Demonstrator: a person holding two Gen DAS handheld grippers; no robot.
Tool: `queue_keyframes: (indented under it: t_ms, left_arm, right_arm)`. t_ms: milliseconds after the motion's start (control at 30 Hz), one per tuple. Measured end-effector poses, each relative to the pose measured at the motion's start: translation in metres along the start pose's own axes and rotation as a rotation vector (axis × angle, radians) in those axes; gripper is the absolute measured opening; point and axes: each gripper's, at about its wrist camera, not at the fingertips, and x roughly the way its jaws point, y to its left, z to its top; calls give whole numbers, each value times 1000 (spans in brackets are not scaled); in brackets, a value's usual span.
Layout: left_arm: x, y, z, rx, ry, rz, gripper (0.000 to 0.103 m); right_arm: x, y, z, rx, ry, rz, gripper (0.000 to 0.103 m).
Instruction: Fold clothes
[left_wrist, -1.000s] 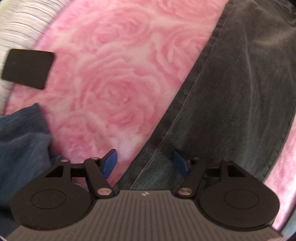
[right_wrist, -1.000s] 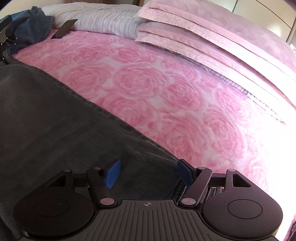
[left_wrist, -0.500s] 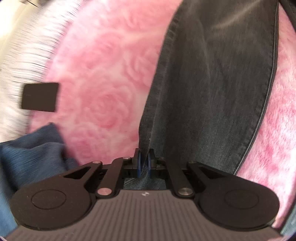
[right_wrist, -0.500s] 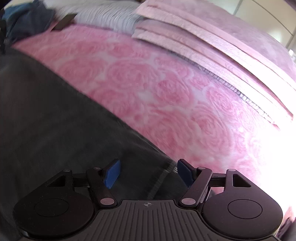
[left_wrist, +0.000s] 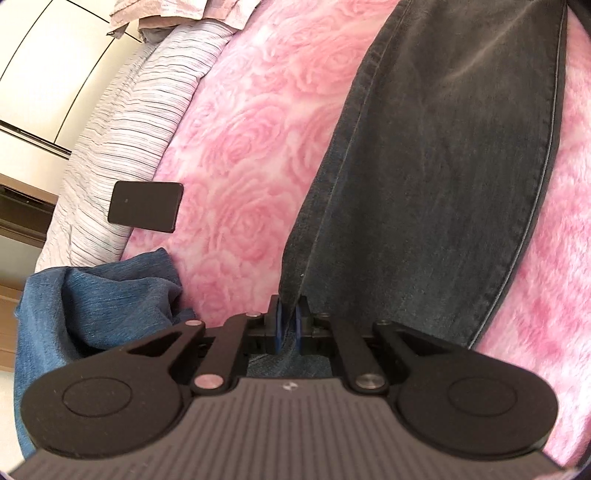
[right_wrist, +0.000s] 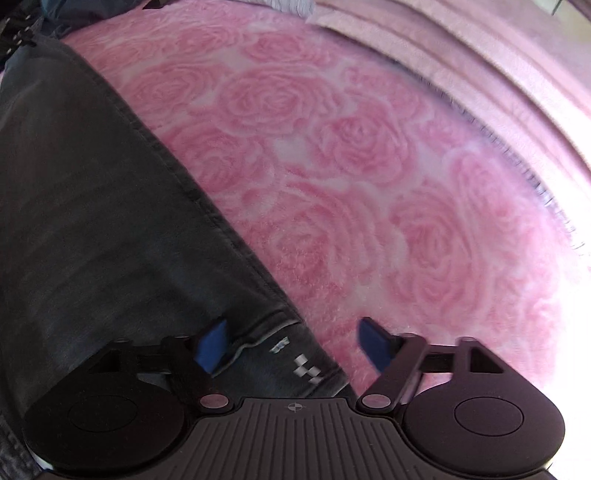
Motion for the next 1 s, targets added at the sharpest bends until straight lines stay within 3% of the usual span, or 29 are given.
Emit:
queue_keyframes:
  t_ms: [133,200,233,267,333,533,633,733,833,933,1000]
  left_arm:
    - [0,-4,1,7,6,18,5]
    - [-2,-7,2,13,9,30,5]
    - [-4,-8,2,16,10,37,5]
    - [-7,-9,3,19,10,44,5]
    - [-19,-10,3,18,5,65,5]
    - [-105,-16,-1,-5,-53,166,5]
    - [-166,-33,-15,-46,-97,225,5]
    - [-223,-75,-38,-78,-142,254,5]
    - [-261,-136,-68,-103,-159,238,5]
    - [-267,-202,-98,-97,-113,182,6]
    - [-261,-241,-111,-79,-74,158,6]
  right_arm:
    - [12,-27,-3,152,54,125,87]
    - [9,-30,-4,190,51,157,75]
    - [5,-28,-5,192,45,165,61]
    - [-1,-23,-6,176,33,177,30]
    - [-16,-7,-6,122,12,153,14]
    - [-99,66,-10,-95,-115,-111,12]
    - [-159,121,-33,-222,-221,-281,11]
    - [-212,182,-91,-284,-351,-415,11]
    - [-233,252,-168,-358,-436,-546,11]
    - [-223,307,-246,-341,-466,-555,11]
    - [-214,320,-261,-335,-445,-564,11]
